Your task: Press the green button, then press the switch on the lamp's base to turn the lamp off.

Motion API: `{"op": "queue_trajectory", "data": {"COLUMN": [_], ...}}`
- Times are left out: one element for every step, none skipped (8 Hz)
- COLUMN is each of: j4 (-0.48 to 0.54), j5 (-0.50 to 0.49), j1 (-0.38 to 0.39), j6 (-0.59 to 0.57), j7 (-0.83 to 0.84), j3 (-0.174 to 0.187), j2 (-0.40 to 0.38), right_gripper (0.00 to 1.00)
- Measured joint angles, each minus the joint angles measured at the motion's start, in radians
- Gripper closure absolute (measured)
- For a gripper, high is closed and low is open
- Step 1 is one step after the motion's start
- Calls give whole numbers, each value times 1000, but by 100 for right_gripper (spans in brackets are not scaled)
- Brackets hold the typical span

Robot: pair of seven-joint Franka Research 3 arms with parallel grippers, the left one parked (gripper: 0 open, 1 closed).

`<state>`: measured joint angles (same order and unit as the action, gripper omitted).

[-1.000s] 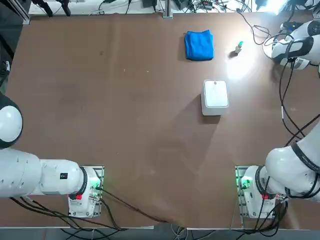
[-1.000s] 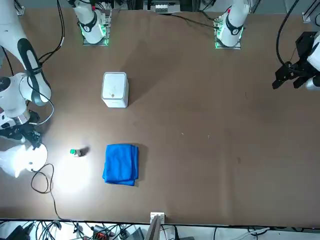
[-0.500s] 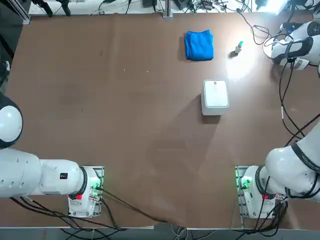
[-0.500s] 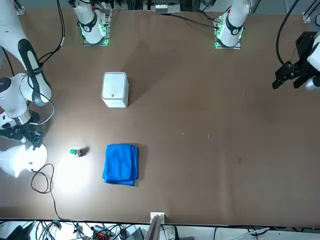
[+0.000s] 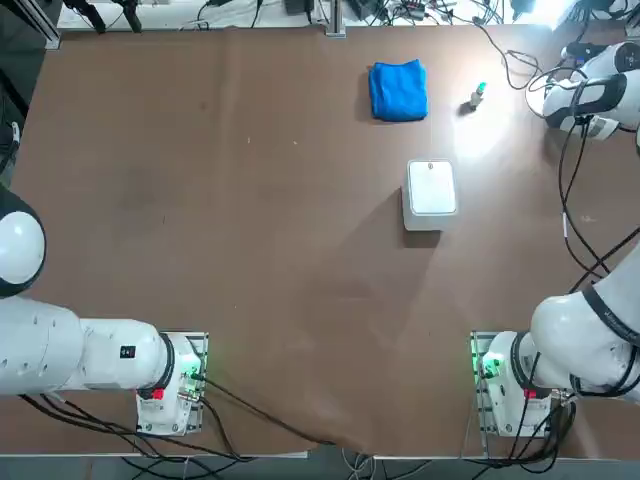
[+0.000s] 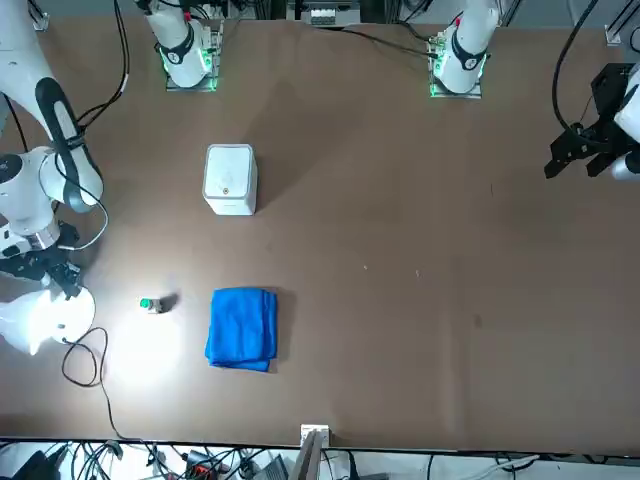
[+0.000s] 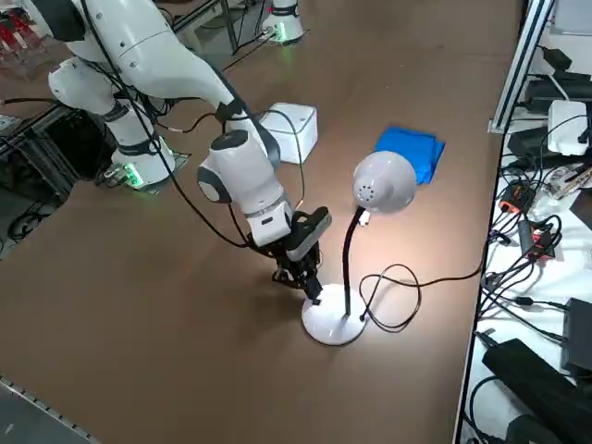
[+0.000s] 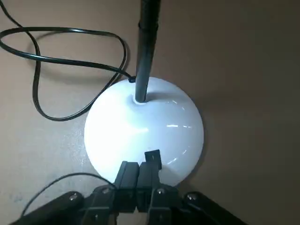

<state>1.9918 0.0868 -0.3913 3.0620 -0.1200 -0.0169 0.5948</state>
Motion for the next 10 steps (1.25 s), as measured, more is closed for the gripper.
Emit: {"op": "queue_trajectory", "data": {"j4": [0,0,0,0,0,0,0,0,0,0], "j5": [0,0,0,0,0,0,0,0,0,0], "j1": [-1,-1,-1,-2,-2,-3,-4,-5,-5,-5], "j6": [2,2,2,3,6,11,14,15,16,18], "j7": [1,3,5,6,6,7,7,8,12,21], "j3": [0,0,0,0,0,0,0,0,0,0], "j2": [0,1,4,7,10,14,15,15,15,15], "right_gripper": [99,99,99,99,99,99,99,99,99,99]}}
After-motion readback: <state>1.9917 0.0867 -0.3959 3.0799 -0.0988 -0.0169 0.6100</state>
